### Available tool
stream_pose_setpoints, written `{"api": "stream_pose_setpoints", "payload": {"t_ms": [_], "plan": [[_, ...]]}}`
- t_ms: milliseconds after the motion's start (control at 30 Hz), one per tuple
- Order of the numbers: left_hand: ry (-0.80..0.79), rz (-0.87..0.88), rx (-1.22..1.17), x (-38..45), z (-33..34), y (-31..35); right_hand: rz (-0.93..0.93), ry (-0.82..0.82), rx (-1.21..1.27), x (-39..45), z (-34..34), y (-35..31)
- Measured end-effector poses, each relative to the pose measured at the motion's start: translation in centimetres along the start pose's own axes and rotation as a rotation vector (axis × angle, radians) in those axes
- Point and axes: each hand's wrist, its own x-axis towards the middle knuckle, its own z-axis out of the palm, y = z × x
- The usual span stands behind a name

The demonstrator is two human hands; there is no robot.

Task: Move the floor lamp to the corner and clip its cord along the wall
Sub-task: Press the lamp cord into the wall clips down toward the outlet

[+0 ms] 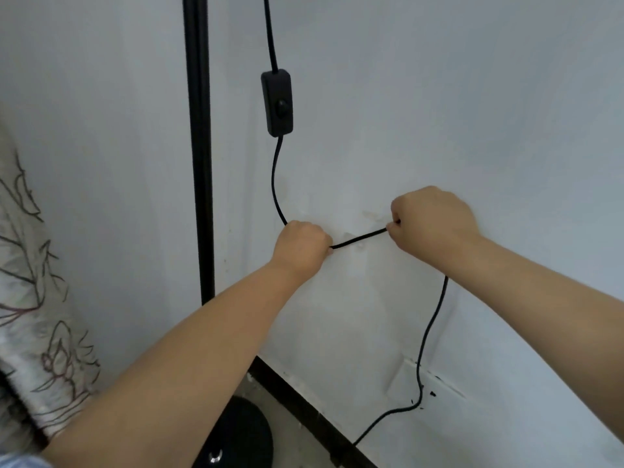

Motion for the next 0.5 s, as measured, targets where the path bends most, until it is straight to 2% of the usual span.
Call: {"api": "stream_pose_setpoints", "payload": {"t_ms": [333, 433, 500], "plan": [[0.13, -0.037, -0.002, 0.2, 0.2, 0.9, 0.032, 0.07, 0.006, -0.4, -0.2, 1.9], [0.32, 0.084, 0.084, -0.6, -0.3, 1.1, 0.048, 0.071, 0.011, -1.1, 0.0, 2.5], [0.375, 0.16, 0.091, -1.0, -0.6, 0.9, 0.065, 0.097, 0.016, -1.5, -0.2, 3.0]]}}
